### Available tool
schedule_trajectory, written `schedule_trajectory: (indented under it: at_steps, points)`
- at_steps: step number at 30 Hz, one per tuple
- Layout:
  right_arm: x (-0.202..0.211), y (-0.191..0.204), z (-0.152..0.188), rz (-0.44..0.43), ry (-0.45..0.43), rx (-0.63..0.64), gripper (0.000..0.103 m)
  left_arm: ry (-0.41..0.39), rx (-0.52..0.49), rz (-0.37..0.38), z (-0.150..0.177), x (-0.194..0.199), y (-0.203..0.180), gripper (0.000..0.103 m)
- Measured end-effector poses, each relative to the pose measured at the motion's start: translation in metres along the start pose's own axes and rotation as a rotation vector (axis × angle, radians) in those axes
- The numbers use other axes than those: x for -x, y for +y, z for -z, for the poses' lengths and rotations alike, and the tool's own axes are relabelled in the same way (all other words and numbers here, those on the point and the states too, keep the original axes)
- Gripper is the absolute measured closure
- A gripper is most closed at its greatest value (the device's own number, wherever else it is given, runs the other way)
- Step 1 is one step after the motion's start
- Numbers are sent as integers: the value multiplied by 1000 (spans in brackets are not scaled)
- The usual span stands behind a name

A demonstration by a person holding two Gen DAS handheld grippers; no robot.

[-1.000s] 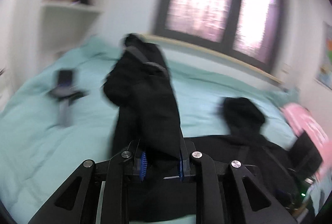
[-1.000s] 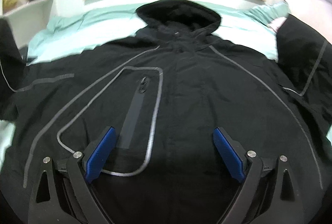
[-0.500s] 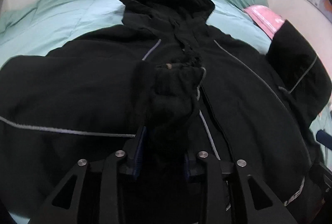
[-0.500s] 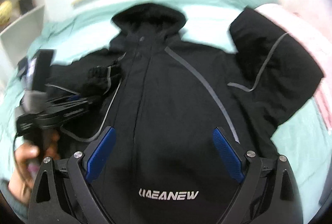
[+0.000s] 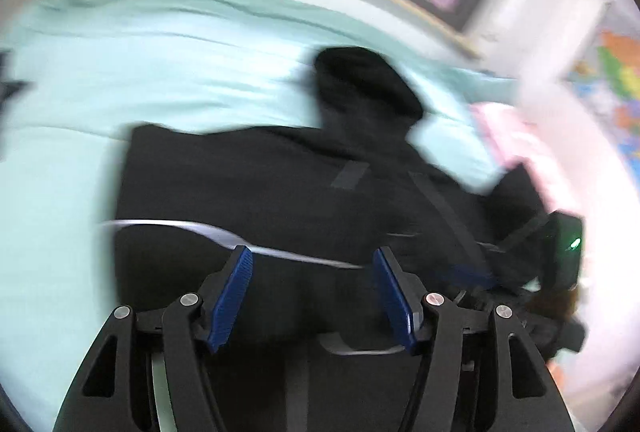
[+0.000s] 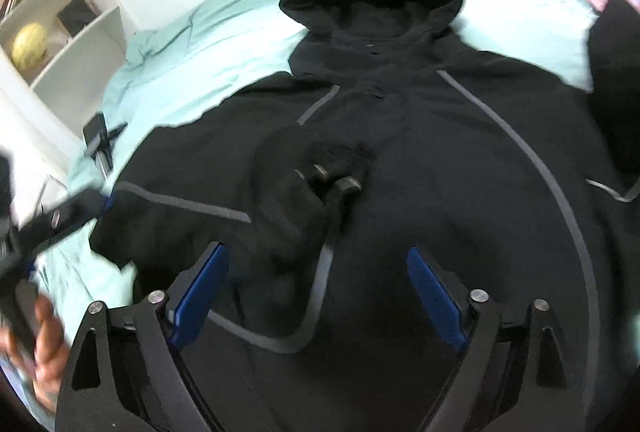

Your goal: Fold large clothes

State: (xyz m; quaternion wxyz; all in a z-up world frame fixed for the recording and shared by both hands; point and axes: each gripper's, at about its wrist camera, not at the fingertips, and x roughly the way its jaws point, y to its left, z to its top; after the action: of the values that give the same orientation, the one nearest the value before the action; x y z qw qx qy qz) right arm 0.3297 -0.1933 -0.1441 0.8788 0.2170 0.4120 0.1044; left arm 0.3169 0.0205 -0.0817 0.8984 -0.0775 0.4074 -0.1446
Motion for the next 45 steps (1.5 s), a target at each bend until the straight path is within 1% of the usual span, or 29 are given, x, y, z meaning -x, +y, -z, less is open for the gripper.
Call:
schedule_trajectory:
  at_steps: [1, 2, 3, 4, 5, 6, 7, 8, 9, 10, 12, 14, 15, 17, 19, 21, 23, 25, 27, 29, 32, 33, 34, 36, 38, 40, 41, 42, 45]
  points:
    - [-15, 4, -5, 15, 16, -15, 18, 6, 7, -47, -1, 4, 4, 39]
    - [-32, 6, -8, 3, 61, -30, 23, 11, 40, -73, -1, 12, 12, 39]
    - [-44, 7, -9, -31, 111, -37, 51, 14, 72, -66, -2, 18, 16, 39]
    - [-60, 11, -12, -83, 180, -20, 70, 20, 97, -61, -4, 24, 20, 39]
    - [-61, 16, -14, -94, 180, 20, 72, 27, 133, -57, -6, 31, 22, 39]
    - [-55, 19, -16, -82, 151, 67, 77, 30, 138, -71, -5, 35, 24, 39]
    - [-39, 23, -19, -41, 93, 134, 78, 41, 123, -112, -5, 42, 23, 39]
    - [-20, 24, -22, 8, 24, 184, 78, 55, 84, -187, -6, 40, 16, 39]
    - [-3, 22, -25, 27, -22, 207, 78, 45, 26, -239, -7, 41, 4, 39]
    - [14, 17, -28, 40, -62, 217, 78, 25, -18, -241, -5, 51, -2, 39]
    - [48, 0, -34, 111, -141, 216, 78, 2, -67, -178, -5, 46, -22, 39]
    - [77, -20, -34, 240, -220, 233, 78, 5, -77, -104, -4, 34, -37, 39]
    - [85, -29, -33, 284, -231, 239, 78, 10, -92, -74, -2, 21, -46, 39]
    - [87, -57, -30, 333, -203, 219, 78, 6, -131, -66, 4, -10, -63, 39]
    - [81, -82, -27, 351, -160, 191, 78, 32, -137, -46, 9, -46, -69, 39]
    - [64, -108, -21, 381, -106, 171, 77, 132, -128, -13, 22, -94, -67, 39]
    - [37, -136, -13, 411, -13, 135, 74, 180, -141, -51, 35, -124, -65, 39]
    - [19, -164, -2, 376, 72, 105, 71, 150, -178, -75, 44, -133, -64, 39]
    - [25, -164, 2, 377, 62, 136, 69, 155, -199, -89, 45, -132, -65, 39]
    - [48, -151, 2, 388, 34, 160, 67, 163, -220, -92, 42, -123, -69, 39]
    - [91, -121, -2, 354, -110, 215, 47, 100, -202, 25, 30, -97, -76, 39]
    - [101, -109, -8, 350, -159, 232, 36, 76, -201, 33, 26, -90, -78, 39]
    - [103, -100, -13, 346, -178, 242, 35, 55, -200, 14, 18, -90, -85, 38]
    - [88, -81, -25, 329, -152, 269, 35, 42, -197, -2, 9, -93, -88, 38]
    - [59, -71, -29, 338, -107, 288, 35, 74, -185, -13, 9, -110, -83, 38]
    - [19, -78, -22, 350, -12, 286, 37, 127, -165, -27, 20, -135, -72, 38]
    - [-6, -91, -14, 362, 68, 265, 38, 131, -169, -30, 25, -146, -68, 38]
    - [-18, -102, -7, 351, 99, 246, 38, 107, -183, -35, 33, -151, -65, 38]
    - [-21, -108, 0, 337, 28, 244, 36, 78, -219, -92, 41, -153, -69, 37]
